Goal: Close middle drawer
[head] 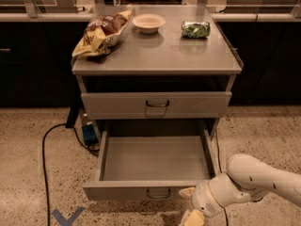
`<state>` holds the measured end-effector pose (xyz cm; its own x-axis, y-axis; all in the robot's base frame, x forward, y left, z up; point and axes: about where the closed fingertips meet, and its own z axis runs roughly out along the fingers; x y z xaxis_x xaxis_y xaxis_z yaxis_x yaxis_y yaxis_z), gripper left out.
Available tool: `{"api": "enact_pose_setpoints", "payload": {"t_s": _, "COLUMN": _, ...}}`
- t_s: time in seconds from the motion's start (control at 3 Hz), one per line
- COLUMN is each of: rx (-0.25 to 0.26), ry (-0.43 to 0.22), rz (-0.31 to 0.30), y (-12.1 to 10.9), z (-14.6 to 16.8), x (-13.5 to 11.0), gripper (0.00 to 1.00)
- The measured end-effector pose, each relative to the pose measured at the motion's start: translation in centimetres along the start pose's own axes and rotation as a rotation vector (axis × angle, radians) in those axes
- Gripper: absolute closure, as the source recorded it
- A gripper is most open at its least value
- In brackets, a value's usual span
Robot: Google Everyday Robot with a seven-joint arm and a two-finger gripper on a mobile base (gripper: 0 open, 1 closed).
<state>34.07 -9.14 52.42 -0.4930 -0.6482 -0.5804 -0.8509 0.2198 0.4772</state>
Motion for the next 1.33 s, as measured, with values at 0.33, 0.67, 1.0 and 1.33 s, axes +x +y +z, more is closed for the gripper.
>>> {"api": "enact_pose_setpoints", "payload": {"t_s": 0.33, "rx": 0.027, "ry": -0.002, "rz": -0.015, "y": -1.2, "z": 1.4, "x": -0.4, "gripper": 0.00}}
{"api": "enact_pose_setpoints", "payload": {"t_s": 0.67, "rx": 0.053, "ry": 0.002, "rz": -0.034, "y": -2.5, "z": 2.5, "x": -1.2, "gripper": 0.00}}
{"api": "enact_pose_setpoints", "payload": {"t_s": 1.0, "rx": 0.016, "ry": 0.007, "rz": -0.058, "y": -2.7, "z": 3.5, "x": -1.5, "gripper": 0.00}}
{"api": "enact_pose_setpoints", "payload": {"t_s": 1.33, "rx": 0.016, "ry": 0.007, "rz": -0.058, "y": -2.7, "z": 3.5, "x": -1.5, "gripper": 0.00}}
